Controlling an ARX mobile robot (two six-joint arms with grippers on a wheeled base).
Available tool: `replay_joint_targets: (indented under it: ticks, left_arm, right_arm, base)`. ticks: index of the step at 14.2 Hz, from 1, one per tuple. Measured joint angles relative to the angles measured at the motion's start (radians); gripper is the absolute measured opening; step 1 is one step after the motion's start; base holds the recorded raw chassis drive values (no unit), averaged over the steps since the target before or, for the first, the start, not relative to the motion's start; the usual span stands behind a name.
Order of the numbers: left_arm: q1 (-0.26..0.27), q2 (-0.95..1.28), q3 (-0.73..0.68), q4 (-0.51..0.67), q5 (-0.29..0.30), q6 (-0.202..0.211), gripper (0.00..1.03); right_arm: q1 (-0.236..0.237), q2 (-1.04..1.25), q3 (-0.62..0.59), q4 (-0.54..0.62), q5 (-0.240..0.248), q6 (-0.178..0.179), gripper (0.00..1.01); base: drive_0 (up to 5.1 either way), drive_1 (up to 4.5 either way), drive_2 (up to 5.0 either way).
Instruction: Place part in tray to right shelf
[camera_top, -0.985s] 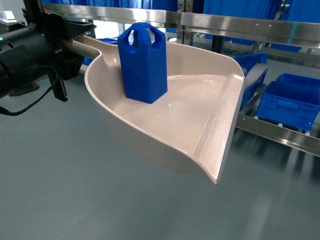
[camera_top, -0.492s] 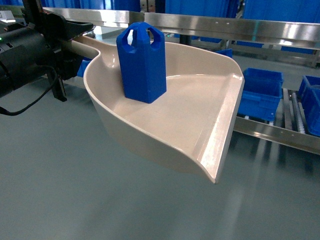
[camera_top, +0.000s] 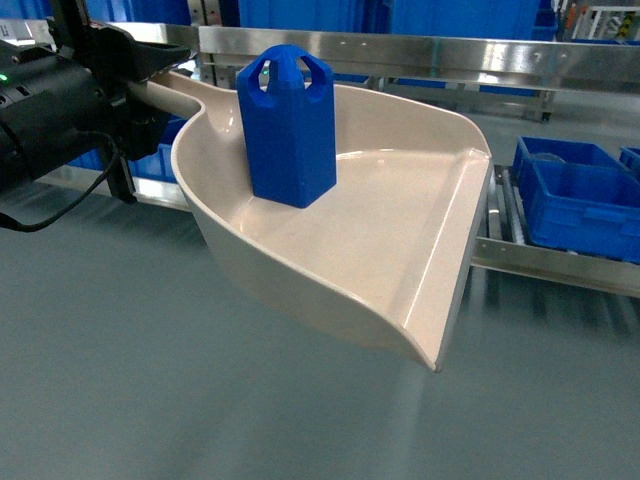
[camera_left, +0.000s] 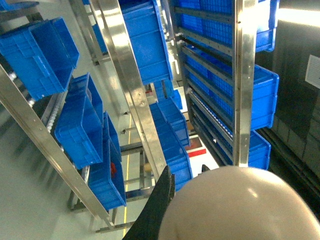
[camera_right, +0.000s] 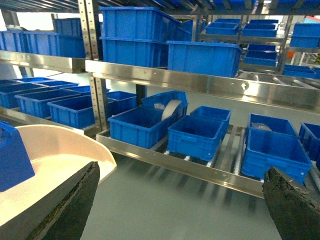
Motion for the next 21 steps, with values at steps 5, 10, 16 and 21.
replay_joint_targets:
  ticks: [5,10,16,21]
  left_arm:
    - [-0.001,0.000,0.000,0.000,0.000,0.000,0.12]
    - [0.000,0.000,0.000,0.000,0.000,0.000,0.12]
    - [-0.006,0.000,0.000,0.001,0.005,0.000,0.12]
    - [0.001,0.000,0.000,-0.001,0.002,0.000,0.12]
  right_arm:
    - [0.000,0.000,0.000,0.000,0.000,0.000,0.98]
    - [0.000,0.000,0.000,0.000,0.000,0.000,0.98]
    - [-0.001,0.000,0.000,0.000,0.000,0.000,0.98]
    - [-0.001,0.000,0.000,0.000,0.000,0.000,0.98]
  base:
    - [-1.6,-1.64,-1.6]
    - [-1.7,-1.68,-1.7]
    - [-0.5,-0.55,-0.5]
    - [0.0,0.00,0.0]
